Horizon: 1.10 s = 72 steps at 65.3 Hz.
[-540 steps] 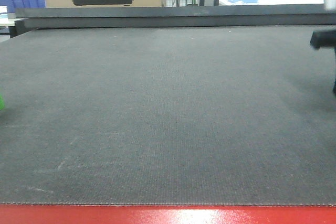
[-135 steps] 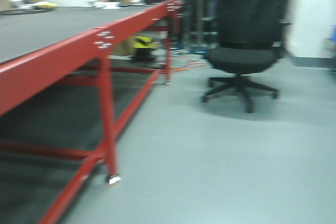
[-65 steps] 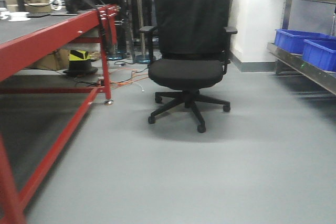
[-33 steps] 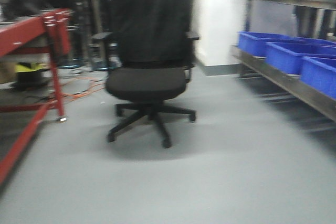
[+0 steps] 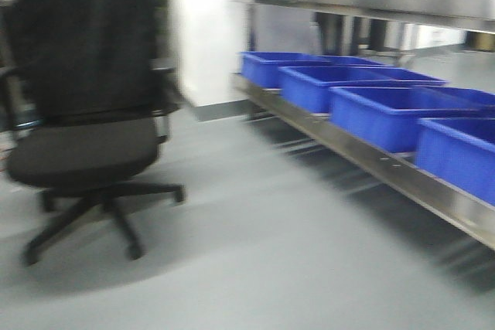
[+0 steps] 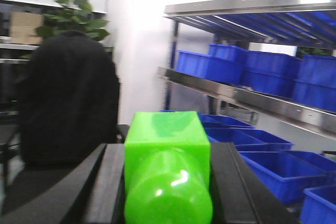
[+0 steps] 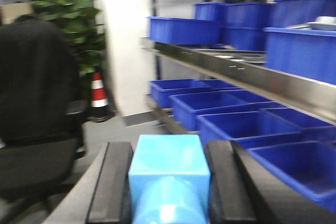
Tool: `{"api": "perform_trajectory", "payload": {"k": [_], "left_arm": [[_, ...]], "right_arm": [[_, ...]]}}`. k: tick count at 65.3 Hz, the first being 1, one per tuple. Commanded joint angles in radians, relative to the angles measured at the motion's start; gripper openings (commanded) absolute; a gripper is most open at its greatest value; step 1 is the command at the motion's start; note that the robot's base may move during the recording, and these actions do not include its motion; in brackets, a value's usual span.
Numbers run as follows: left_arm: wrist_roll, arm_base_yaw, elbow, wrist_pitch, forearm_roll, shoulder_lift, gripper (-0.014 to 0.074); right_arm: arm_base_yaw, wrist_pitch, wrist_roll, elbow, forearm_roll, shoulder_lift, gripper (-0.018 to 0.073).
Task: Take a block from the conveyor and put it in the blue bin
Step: 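Drive the base away from the belt toward the blue bin shelves, then move both held blocks over the blue bins on the shelf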
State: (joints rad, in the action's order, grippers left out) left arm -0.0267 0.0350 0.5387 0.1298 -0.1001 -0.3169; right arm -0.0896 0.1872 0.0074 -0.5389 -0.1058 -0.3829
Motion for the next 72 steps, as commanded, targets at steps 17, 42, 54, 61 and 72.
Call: {"api": "perform_trajectory", "payload": {"k": [17,42,54,61,72], "left_arm": [[-0.001,0.0,0.002,-0.015,-0.008,0.001,-0.0111],[-0.001,0.0,0.002,-0.015,-0.008,0.001,-0.0111],[-0.001,0.0,0.002,-0.015,-0.008,0.001,-0.0111],[-0.001,0.0,0.002,-0.015,-0.008,0.001,-0.0111],[-0.001,0.0,0.002,-0.015,-0.008,0.001,-0.0111]], "right_arm": [[-0.001,-0.026,-0.007,0.0,-0.001,0.005,-0.016],[-0.001,-0.026,-0.007,0.0,-0.001,0.005,-0.016],[-0.001,-0.026,-0.007,0.0,-0.001,0.005,-0.016],[-0.001,-0.026,-0.007,0.0,-0.001,0.005,-0.016],[-0.001,-0.026,-0.007,0.0,-0.001,0.005,-0.016]]}}
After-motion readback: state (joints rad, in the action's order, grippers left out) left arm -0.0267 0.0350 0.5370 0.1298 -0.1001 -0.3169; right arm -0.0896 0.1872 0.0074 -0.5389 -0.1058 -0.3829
